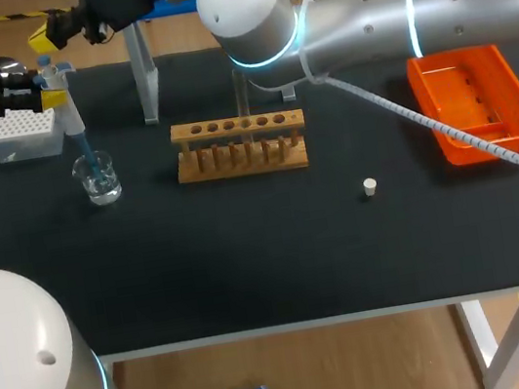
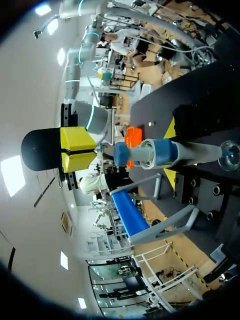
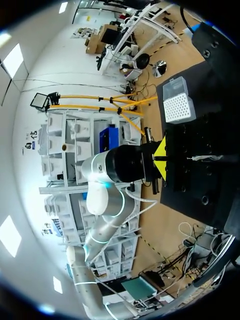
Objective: Invert the test tube, pick up the pipette, mount the tip to pipette, aspirate from beaker and dispense into the tube, eject the tip, return the pipette, and cap with the stopper.
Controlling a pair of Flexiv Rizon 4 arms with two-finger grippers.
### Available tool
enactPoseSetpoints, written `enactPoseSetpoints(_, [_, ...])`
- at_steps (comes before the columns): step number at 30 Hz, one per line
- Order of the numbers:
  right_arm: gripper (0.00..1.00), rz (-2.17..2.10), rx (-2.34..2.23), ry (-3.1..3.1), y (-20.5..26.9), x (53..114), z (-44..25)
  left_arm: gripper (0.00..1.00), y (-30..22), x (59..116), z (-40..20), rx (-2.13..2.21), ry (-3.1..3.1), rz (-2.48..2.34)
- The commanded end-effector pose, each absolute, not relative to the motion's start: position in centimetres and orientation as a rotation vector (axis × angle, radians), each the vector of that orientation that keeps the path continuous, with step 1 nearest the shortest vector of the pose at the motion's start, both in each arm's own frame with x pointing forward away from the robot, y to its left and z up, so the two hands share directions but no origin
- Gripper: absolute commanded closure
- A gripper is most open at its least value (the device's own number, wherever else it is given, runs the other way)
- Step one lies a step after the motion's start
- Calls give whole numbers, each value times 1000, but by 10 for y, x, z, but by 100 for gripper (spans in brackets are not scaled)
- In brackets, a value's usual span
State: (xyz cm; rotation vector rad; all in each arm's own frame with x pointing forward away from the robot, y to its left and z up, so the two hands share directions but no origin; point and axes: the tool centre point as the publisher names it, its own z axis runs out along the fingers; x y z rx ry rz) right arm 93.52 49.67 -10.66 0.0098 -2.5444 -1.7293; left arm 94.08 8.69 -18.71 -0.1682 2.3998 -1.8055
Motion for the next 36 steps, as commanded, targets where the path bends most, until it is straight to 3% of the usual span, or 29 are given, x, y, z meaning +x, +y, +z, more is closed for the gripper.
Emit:
enactPoseSetpoints(1, [100, -1733, 14, -2540, 497, 938, -109, 100, 88, 942, -187, -165, 2400, -1807])
enactPoseSetpoints(36, [100, -1695, 28, -2560, 501, 941, -128, 100, 88, 942, -187, -165, 2400, -1807])
